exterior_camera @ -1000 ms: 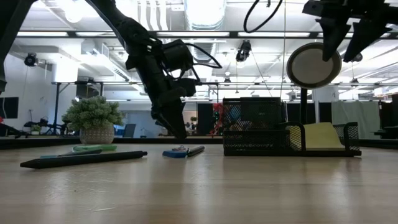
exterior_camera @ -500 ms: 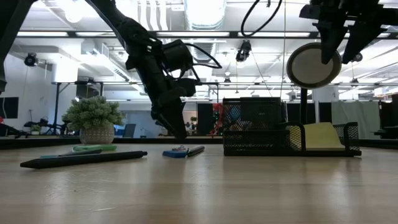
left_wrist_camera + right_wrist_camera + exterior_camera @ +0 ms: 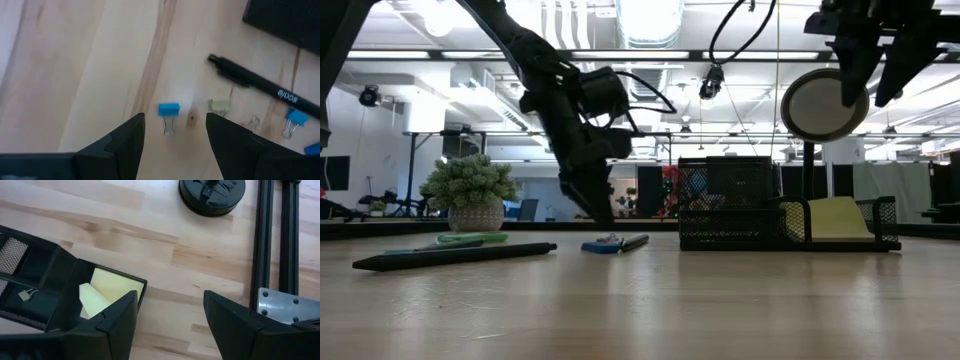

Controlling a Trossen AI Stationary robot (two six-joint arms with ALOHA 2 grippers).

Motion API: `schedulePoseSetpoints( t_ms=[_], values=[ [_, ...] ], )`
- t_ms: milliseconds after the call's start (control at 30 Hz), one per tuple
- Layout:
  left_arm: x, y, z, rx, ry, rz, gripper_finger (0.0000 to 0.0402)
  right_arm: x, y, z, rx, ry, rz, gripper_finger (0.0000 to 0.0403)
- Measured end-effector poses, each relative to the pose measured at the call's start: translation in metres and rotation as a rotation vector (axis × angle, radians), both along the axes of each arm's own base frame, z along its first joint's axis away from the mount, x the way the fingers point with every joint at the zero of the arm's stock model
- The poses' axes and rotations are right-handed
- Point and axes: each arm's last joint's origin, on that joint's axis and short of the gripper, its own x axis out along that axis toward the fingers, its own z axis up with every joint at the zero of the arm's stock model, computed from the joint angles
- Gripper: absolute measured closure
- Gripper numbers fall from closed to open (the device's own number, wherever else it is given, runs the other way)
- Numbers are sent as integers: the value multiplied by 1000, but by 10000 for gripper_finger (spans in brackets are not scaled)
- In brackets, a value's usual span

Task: Pick and place office supplies into organizer
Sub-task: Put the top blue binder clip into the black mesh organizer

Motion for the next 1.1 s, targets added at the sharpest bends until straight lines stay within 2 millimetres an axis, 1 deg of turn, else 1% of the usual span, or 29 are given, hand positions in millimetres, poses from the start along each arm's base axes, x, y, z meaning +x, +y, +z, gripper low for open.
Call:
schedulePoseSetpoints(
  t_ms=[500, 667, 900, 1000, 1100],
  values=[
    [3, 3, -2, 5, -44, 12, 204, -4, -2, -12, -14, 33, -22, 183],
    [3, 4, -5, 14, -71, 12, 204, -4, -2, -12, -15, 35, -23, 183],
    [-3, 3, -13, -4, -43, 39, 204, -4, -2, -11, -13, 31, -22, 183],
    [-1, 4, -16, -2, -53, 40, 204, -4, -2, -11, -13, 30, -22, 183],
    [0, 4, -14, 4, -68, 40, 204, -4, -2, -11, -9, 33, -23, 184]
  ],
)
